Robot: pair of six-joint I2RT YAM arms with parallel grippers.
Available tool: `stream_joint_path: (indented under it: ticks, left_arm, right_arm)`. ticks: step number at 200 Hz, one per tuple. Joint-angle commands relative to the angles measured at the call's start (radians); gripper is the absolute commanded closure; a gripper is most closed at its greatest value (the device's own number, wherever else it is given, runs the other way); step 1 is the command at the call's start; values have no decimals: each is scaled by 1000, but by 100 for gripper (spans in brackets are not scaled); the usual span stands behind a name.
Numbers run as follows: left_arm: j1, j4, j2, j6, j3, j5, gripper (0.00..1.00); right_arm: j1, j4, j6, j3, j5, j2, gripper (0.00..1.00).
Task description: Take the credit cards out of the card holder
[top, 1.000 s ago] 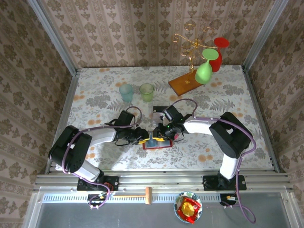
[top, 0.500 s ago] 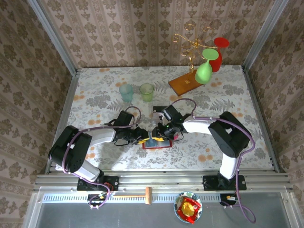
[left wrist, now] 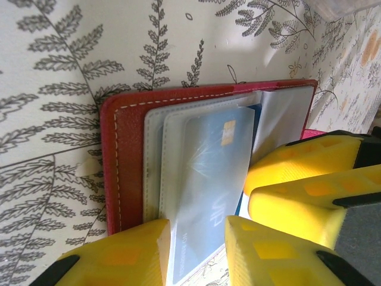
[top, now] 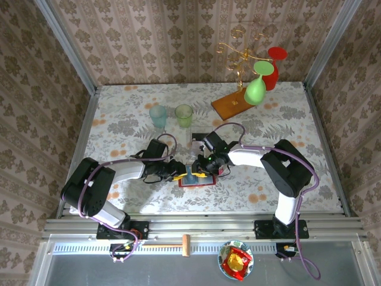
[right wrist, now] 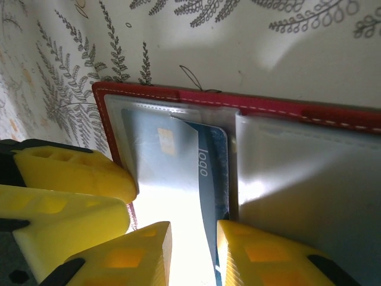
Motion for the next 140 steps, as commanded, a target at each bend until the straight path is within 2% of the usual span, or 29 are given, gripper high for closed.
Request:
stream_joint_path:
  ticks: [1,74,140]
  left_arm:
    - [7,-27,-2,17,-23,-3,68]
    - [12,-48,-2,23,-5,2,68]
    - [20,-149,-21,67,79,10,68]
  right_arm:
    - [6,-98,-47,28,63,-2,71]
    - [6,-122,-57,47,65,-18,71]
    - [6,-118,-48,44,65,-36,70]
